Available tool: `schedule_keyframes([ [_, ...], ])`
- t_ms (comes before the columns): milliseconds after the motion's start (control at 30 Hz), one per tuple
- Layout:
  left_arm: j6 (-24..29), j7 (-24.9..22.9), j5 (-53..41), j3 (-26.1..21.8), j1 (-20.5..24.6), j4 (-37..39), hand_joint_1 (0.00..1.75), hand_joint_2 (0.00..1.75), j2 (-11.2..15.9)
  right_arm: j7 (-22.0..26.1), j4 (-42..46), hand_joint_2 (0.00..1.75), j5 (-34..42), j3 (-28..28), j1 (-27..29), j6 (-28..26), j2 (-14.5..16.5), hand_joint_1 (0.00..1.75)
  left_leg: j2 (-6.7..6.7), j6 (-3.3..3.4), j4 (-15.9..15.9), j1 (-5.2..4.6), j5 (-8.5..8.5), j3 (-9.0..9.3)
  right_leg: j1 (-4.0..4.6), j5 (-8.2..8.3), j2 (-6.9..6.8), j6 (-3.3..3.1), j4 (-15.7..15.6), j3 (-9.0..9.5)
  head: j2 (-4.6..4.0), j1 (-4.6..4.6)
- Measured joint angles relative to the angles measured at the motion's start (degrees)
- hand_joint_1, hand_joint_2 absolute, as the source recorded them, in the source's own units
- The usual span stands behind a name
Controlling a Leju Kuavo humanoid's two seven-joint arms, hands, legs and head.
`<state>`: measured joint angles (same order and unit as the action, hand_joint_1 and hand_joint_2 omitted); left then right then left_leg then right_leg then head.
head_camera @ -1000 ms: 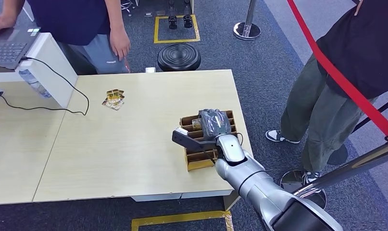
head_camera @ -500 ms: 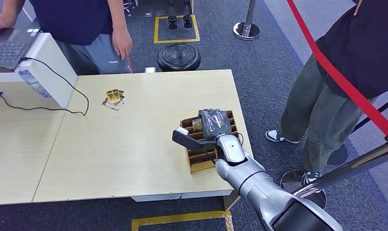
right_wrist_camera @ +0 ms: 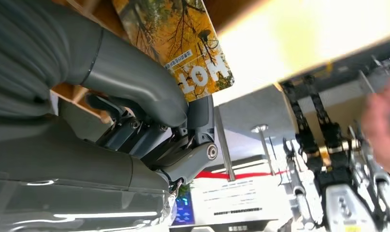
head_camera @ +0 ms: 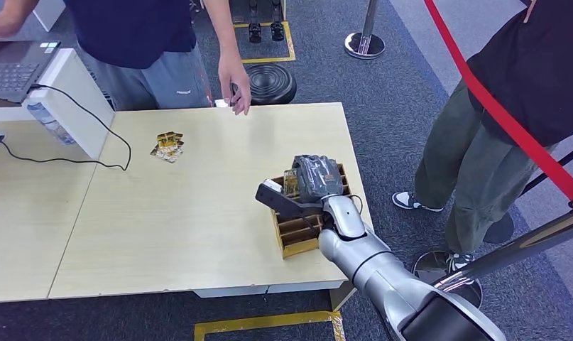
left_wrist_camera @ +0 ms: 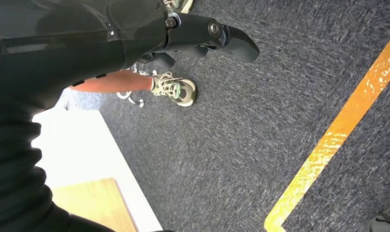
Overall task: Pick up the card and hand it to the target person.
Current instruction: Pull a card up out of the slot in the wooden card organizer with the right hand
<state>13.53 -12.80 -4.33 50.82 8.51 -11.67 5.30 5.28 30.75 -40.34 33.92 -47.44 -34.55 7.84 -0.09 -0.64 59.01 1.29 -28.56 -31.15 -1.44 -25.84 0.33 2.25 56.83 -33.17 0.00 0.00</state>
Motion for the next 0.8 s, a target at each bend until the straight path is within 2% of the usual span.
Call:
schedule_keyframes([
  [300,0.16,0.44,0.11,-0.73,-0.22,0.08,0.0,1.75,0.18,0.7,13.09,1.75,5.78,1.06,-1.29,1.1,-0.97,1.75,-0.13,0.01,0.02,0.02,0.04,-0.06,0.02,-0.01,-0.13,0.02,0.0,0.01,0.0,0.0],
  [733,1.12,0.18,-0.59,-0.54,0.13,0.05,0.0,1.75,-0.18,1.88,10.57,1.75,6.91,3.81,0.12,0.58,1.02,1.75,-0.26,0.01,-0.1,0.04,0.08,0.12,0.04,-0.01,-0.25,0.02,-0.14,0.22,0.0,0.0],
  [767,1.35,0.38,-0.62,-0.6,0.11,0.06,0.0,1.75,-0.2,1.85,10.44,1.75,7.1,3.98,0.07,0.63,0.97,1.6,-0.27,0.02,-0.1,0.04,0.08,0.12,0.04,-0.01,-0.25,0.02,-0.14,0.22,0.0,0.0],
  [800,1.26,0.76,-0.59,-0.67,0.06,0.03,0.0,1.31,-0.18,1.81,10.35,1.75,7.38,4.15,-0.01,0.78,0.89,1.17,-0.26,0.02,-0.1,0.05,0.08,0.12,0.04,0.0,-0.25,0.02,-0.15,0.22,0.0,0.0],
])
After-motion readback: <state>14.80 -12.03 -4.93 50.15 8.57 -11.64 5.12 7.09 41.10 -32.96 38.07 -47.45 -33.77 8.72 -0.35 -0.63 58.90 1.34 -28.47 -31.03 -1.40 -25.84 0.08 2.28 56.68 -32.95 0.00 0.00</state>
